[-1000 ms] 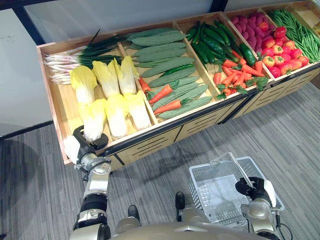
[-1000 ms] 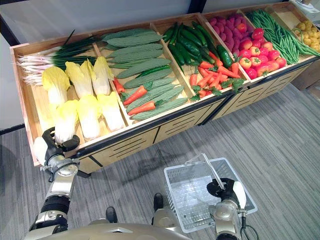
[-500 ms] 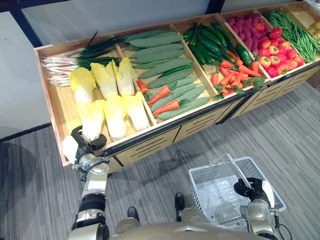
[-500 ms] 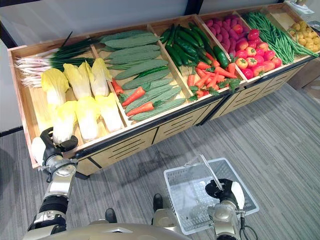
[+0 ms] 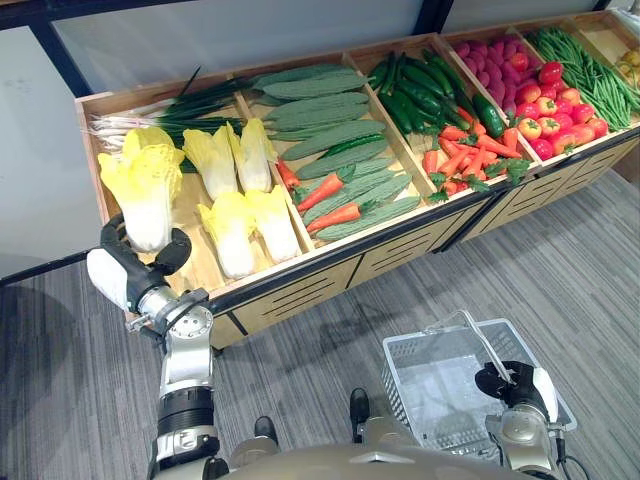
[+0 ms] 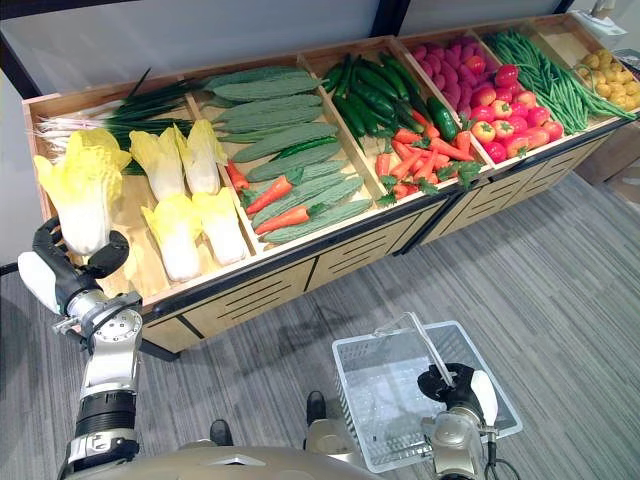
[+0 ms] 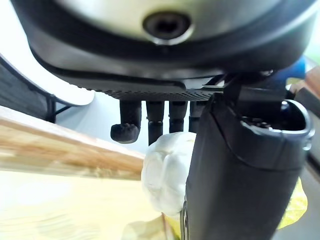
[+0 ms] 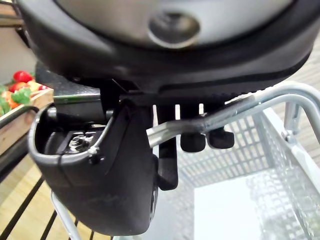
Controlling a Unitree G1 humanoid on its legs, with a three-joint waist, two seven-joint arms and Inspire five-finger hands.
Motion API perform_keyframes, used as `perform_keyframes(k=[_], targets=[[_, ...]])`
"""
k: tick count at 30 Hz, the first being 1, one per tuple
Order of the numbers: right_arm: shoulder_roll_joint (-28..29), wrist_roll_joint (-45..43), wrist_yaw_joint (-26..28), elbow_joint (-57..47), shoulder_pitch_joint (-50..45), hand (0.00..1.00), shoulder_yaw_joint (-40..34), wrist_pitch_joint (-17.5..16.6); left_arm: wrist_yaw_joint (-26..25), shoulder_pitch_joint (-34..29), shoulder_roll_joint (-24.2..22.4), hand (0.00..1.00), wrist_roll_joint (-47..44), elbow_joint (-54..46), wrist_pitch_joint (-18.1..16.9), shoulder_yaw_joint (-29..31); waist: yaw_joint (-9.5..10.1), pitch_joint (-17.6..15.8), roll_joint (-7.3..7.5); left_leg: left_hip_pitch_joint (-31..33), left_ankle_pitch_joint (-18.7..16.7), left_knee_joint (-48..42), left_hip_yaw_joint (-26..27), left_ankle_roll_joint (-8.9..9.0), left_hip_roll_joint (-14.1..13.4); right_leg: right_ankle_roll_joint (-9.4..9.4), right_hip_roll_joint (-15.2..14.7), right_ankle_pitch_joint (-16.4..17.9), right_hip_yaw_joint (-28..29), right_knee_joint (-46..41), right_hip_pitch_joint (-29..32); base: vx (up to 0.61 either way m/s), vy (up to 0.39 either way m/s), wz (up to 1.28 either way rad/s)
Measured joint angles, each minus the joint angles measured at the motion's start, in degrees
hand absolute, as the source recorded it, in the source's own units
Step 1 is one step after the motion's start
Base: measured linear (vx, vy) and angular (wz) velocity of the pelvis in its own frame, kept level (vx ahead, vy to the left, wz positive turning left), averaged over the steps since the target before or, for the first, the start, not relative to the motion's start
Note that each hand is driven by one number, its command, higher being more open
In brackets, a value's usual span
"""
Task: Pick vegetable in the basket
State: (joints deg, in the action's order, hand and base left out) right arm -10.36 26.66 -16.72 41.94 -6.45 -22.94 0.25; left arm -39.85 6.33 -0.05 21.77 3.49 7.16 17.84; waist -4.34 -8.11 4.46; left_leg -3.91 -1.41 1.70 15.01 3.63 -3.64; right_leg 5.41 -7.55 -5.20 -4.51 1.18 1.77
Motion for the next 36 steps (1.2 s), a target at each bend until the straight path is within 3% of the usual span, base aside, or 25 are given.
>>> perform_keyframes(k=[15,26,32,36], targets=[[0.07,0.04,0.0,0.0,-1.89,0.0,-0.04,0.0,-1.25,-2.41,-2.41,0.0,0.85,-8.46,-0.85,-5.36,1.61,2.96,0.79,-0.73,0.28,1.54,0.26,0.22,-0.4,0.02,0.52,-0.05,0.2,-0.14,-0.13,-0.01,-0.002,0.0],[-0.07,0.04,0.0,0.0,-1.72,0.0,0.1,-0.05,4.21,-6.3,-1.57,0.0,0.89,-8.5,-3.8,-13.81,2.55,3.55,0.12,-0.81,0.17,1.19,1.29,0.5,-1.14,-0.14,1.38,-0.17,1.33,-0.14,0.24,-0.01,-0.002,-0.05],[-8.85,2.69,1.49,-0.1,-0.26,0.0,4.87,-2.49,8.22,-7.36,2.64,0.0,0.95,-8.5,-7.92,-16.4,2.2,3.68,-0.25,-0.7,-1.51,-0.94,5.67,0.48,-1.28,0.17,1.94,-1.09,5.98,-0.17,2.19,-0.02,0.011,-0.39],[-17.01,5.0,2.36,-1.95,2.82,0.0,8.96,-4.62,11.39,-7.88,5.2,0.0,0.89,-8.51,-11.84,-18.71,0.9,3.8,-0.88,-0.89,-3.31,-2.76,9.94,0.44,-1.33,0.75,2.42,-1.96,10.47,-0.22,3.69,-0.02,0.016,-0.55]])
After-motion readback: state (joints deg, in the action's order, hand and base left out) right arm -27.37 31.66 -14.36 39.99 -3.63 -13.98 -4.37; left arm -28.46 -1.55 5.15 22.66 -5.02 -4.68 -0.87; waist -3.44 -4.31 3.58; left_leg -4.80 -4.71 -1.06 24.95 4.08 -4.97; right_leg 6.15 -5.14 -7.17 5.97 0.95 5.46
